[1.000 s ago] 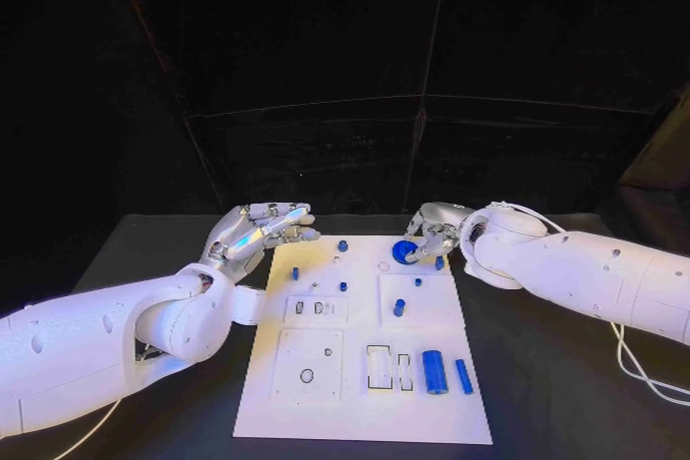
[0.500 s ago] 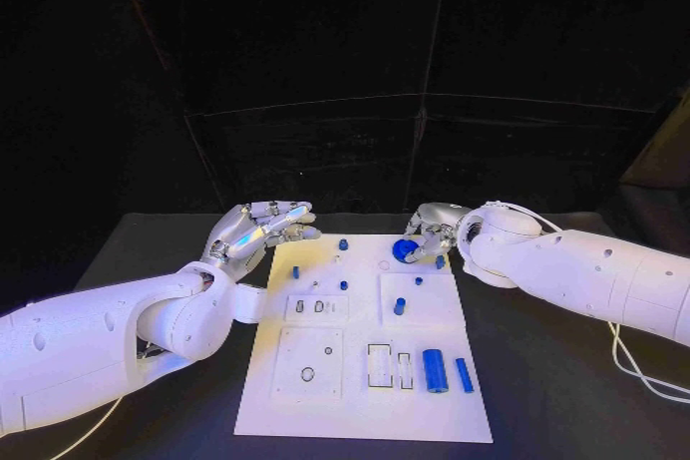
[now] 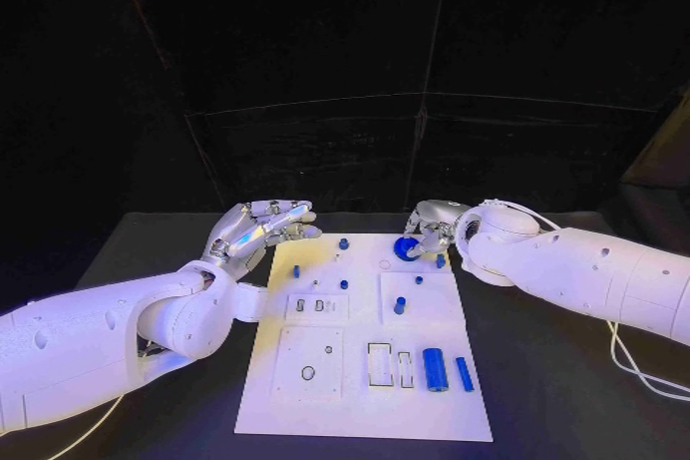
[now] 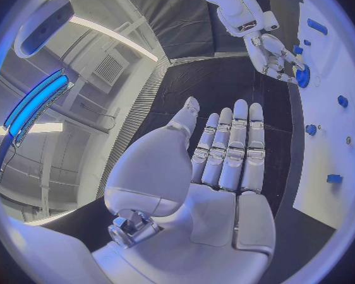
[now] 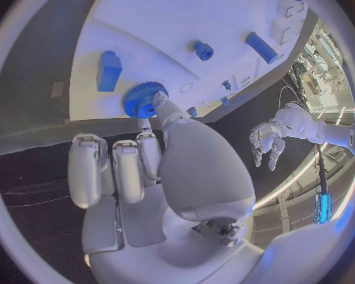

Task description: Assemble the parts on the task board

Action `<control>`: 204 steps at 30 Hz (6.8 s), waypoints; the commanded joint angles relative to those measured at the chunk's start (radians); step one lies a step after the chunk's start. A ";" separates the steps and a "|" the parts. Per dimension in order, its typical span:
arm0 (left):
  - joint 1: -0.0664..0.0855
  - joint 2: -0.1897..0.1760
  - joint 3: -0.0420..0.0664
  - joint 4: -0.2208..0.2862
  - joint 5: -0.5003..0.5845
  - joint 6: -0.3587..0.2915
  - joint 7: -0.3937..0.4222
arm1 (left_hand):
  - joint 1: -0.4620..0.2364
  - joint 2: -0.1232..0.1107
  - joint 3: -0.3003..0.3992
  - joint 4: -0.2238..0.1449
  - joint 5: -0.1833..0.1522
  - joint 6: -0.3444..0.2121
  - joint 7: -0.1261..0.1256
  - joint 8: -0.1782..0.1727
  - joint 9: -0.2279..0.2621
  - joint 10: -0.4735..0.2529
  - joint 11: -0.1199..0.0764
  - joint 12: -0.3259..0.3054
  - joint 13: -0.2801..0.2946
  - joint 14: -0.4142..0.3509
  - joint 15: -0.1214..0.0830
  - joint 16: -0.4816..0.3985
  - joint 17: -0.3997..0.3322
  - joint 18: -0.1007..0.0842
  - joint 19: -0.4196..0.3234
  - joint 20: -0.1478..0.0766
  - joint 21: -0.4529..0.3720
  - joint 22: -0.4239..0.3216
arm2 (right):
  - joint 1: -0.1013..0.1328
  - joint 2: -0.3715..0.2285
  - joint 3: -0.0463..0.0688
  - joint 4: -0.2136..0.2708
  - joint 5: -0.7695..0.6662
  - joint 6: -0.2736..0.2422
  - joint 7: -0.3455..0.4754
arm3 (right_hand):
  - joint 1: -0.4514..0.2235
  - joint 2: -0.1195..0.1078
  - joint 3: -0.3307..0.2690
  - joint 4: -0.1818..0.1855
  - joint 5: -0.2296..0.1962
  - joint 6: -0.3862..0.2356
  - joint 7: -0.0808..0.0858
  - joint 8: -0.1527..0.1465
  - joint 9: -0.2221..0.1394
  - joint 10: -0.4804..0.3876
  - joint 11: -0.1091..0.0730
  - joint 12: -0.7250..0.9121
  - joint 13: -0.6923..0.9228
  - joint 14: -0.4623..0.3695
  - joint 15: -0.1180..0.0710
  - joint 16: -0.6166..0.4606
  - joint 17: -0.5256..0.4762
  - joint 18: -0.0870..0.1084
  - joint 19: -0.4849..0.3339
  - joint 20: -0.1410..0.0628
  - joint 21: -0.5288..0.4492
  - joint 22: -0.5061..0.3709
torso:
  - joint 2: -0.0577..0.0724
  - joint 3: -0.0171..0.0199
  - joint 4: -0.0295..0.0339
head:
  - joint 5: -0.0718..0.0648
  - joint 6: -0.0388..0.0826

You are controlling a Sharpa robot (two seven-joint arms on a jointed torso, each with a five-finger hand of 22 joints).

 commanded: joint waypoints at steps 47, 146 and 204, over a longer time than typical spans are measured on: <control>0.002 0.008 0.001 -0.006 -0.005 0.015 0.036 | -0.002 0.009 0.000 -0.009 0.004 0.007 0.003 -0.006 -0.001 0.008 0.002 -0.006 -0.001 0.010 -0.002 -0.006 0.002 0.014 0.010 -0.001 -0.006 -0.002 | -0.038 0.215 -0.001 0.020 -0.127 -0.138 -0.026 | -0.111 -0.032 0.126 -0.030 0.046 0.079 -0.021 -0.032 -0.006 0.021 -0.003 0.010 0.051 0.064 -0.008 0.001 0.048 -0.019 0.025 -0.005 0.016 0.109 | 0.001 0.0006 0.0013 | 0.025 -0.005; 0.000 0.009 0.000 -0.049 -0.003 0.035 0.033 | -0.004 0.015 0.005 -0.021 0.004 0.015 0.001 -0.013 -0.001 0.018 -0.001 -0.017 -0.001 0.022 -0.005 -0.011 0.004 0.014 0.022 -0.003 -0.009 -0.006 | -0.098 -0.221 -0.004 0.058 0.327 -0.130 0.388 | -0.103 -0.089 0.008 -0.018 0.069 -0.050 0.019 -0.128 -0.005 -0.030 0.034 -0.058 0.003 0.061 0.024 -0.003 0.049 -0.015 0.010 0.027 0.006 0.094 | -0.015 0.0069 -0.0267 | 0.015 0.000; -0.001 0.013 0.000 -0.052 -0.003 0.039 0.031 | -0.004 0.018 0.008 -0.025 0.004 0.017 0.000 -0.016 -0.001 0.020 -0.001 -0.020 -0.001 0.024 -0.005 -0.014 0.004 0.014 0.024 -0.004 -0.010 -0.007 | -0.108 -0.152 -0.004 0.000 0.271 -0.141 0.338 | -0.081 -0.014 0.071 -0.059 0.048 0.092 -0.014 -0.078 0.010 0.004 0.005 -0.015 0.043 0.065 0.002 0.001 0.064 -0.019 0.025 0.009 0.013 0.116 | -0.015 0.0080 -0.0256 | 0.014 -0.017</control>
